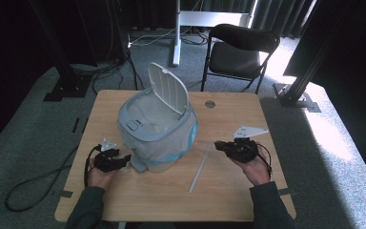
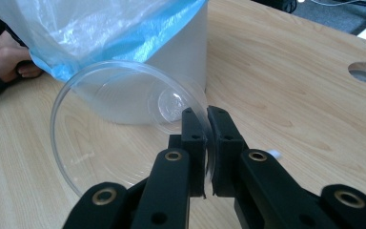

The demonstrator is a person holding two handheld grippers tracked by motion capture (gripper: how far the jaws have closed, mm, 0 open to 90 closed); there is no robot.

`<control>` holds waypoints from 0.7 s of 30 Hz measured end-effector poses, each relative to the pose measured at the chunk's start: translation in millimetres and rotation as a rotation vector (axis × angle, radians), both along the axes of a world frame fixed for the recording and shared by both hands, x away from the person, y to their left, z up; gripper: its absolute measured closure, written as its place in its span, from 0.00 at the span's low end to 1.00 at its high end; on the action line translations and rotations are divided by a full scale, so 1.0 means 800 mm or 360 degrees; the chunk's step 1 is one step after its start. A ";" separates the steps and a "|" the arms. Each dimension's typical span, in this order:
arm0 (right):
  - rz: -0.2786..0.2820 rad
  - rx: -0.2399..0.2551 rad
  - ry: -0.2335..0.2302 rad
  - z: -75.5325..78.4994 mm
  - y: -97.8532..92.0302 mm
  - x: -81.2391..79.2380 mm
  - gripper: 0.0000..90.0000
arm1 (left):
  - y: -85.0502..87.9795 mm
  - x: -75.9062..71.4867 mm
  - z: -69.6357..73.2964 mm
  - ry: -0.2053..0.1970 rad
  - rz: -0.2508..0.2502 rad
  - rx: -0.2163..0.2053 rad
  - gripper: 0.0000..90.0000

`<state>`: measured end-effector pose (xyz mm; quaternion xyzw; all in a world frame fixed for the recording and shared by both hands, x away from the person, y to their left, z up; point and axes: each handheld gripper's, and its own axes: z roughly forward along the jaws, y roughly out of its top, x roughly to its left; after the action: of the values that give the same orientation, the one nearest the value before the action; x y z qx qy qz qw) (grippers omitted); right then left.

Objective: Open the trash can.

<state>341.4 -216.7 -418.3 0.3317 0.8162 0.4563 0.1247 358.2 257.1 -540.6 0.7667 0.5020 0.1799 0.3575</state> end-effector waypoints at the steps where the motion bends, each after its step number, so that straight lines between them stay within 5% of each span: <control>1: -0.0001 0.0003 -0.0004 0.001 0.000 0.000 0.96 | 0.000 0.000 0.000 -0.0001 0.0000 0.0001 0.42; 21: 0.0006 0.0018 -0.0061 0.026 -0.005 -0.003 0.96 | 0.001 0.000 -0.001 -0.0005 -0.0002 -0.0010 0.42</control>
<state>339.0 -220.4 -397.7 0.3220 0.8118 0.4673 0.1376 358.5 257.6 -541.2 0.7655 0.5015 0.1792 0.3609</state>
